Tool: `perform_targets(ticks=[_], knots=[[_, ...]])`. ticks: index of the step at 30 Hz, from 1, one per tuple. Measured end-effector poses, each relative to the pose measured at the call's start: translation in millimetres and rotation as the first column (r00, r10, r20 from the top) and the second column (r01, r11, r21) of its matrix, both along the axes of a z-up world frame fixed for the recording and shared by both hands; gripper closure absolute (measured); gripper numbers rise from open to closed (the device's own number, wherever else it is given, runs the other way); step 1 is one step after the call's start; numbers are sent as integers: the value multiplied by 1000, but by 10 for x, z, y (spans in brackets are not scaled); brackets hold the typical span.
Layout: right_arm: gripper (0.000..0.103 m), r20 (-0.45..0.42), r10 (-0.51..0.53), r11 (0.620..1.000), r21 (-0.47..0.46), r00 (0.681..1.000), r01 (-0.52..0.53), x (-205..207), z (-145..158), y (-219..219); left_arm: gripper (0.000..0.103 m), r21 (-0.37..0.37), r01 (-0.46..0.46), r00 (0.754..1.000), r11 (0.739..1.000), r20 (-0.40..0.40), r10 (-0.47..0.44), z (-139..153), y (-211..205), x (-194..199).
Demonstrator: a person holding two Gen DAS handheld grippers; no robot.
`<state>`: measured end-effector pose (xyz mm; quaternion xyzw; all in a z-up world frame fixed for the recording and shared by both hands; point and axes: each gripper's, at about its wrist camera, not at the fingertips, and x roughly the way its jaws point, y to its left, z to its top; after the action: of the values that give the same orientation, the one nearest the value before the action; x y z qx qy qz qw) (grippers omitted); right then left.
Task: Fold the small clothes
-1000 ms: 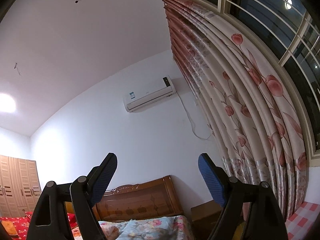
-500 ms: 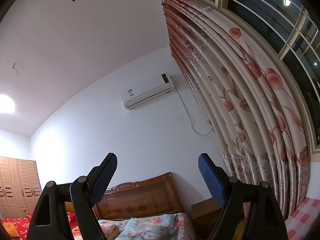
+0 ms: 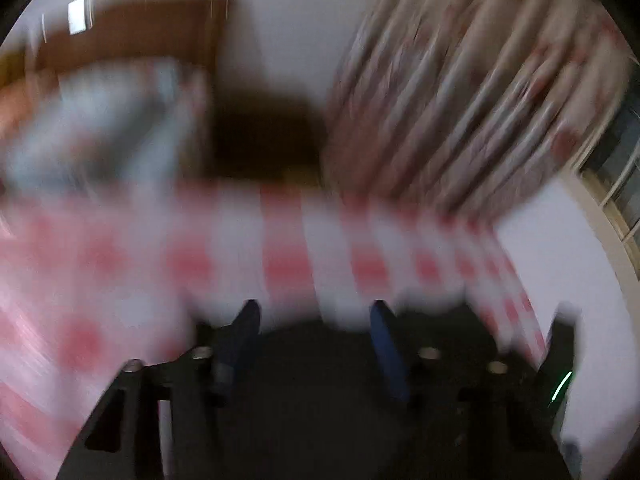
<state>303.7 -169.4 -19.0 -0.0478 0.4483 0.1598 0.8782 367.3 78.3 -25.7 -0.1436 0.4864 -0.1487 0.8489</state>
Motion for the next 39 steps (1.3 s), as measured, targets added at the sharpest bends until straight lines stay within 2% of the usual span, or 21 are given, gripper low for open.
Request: perform_targets(ticks=[1, 2, 3, 4, 7, 10, 11, 14, 16, 19, 21, 26, 29, 31, 33, 36, 38, 39], knots=[[0, -25, -18, 999, -28, 1000, 17, 36, -77, -93, 56, 5, 13, 999, 1000, -51, -12, -292, -55, -20], [0, -42, -26, 999, -37, 999, 25, 54, -132, -170, 59, 15, 29, 998, 999, -54, -29, -471, -100, -64], [0, -29, -9, 1000, -9, 1000, 9, 31, -127, -230, 55, 53, 46, 993, 998, 107, -51, -463, -134, -236], [0, -15, 1, 1000, 6, 1000, -1, -8, -101, -278, 55, 77, 64, 990, 995, 119, -73, -496, -151, -307], [0, 11, -24, 997, -79, 1000, 24, -66, -103, -376, 55, 63, 55, 992, 996, 112, -62, -467, -64, -352], [0, 13, -86, 996, -31, 996, 86, -69, -64, -639, 58, 104, 32, 991, 994, 124, -45, -405, -2, -423], [0, 16, -119, 993, -24, 993, 120, -52, -43, -729, 58, 135, 11, 988, 991, 149, -31, -353, 10, -474], [0, 15, -210, 977, 50, 978, 209, 30, 31, -942, 58, 152, -13, 975, 988, 219, -21, -195, 43, -509], [0, 13, -176, 980, 92, 984, 174, 114, 59, -865, 58, 167, -20, 980, 986, 201, -14, -183, 15, -391], [0, 21, -56, 997, 53, 998, 55, 236, -10, -593, 59, 212, -17, 994, 977, 109, -7, -417, -44, -157], [0, -49, -46, 999, -8, 998, 46, 357, -175, -523, 57, 197, -14, 993, 980, 118, -10, -420, -30, -141], [0, -27, -113, 991, 69, 993, 115, 300, -127, -704, 57, 108, -28, 993, 994, 118, 15, -418, 103, -180], [0, 8, -179, 982, 54, 984, 179, 64, 62, -757, 63, 115, -85, 983, 990, 170, 65, -289, 151, -412], [0, 52, -144, 988, 65, 988, 141, -169, 210, -710, 61, 114, -44, 975, 992, 220, 18, -192, 108, -675], [0, 61, -96, 995, 41, 994, 94, -367, 211, -549, 61, 136, 5, 972, 991, 233, -37, -189, 12, -918], [0, 66, 15, 999, -32, 998, -13, -675, 53, -225, 60, 221, 57, 974, 974, 200, -103, -385, -169, -1218], [0, 68, 81, 992, -104, 994, -74, -827, -143, -51, 58, 300, 38, 950, 953, 286, -128, -428, -230, -1415], [0, 116, 85, 992, -104, 990, -73, -908, -173, -56, 57, 314, 38, 945, 949, 296, -135, -445, -232, -1469]])
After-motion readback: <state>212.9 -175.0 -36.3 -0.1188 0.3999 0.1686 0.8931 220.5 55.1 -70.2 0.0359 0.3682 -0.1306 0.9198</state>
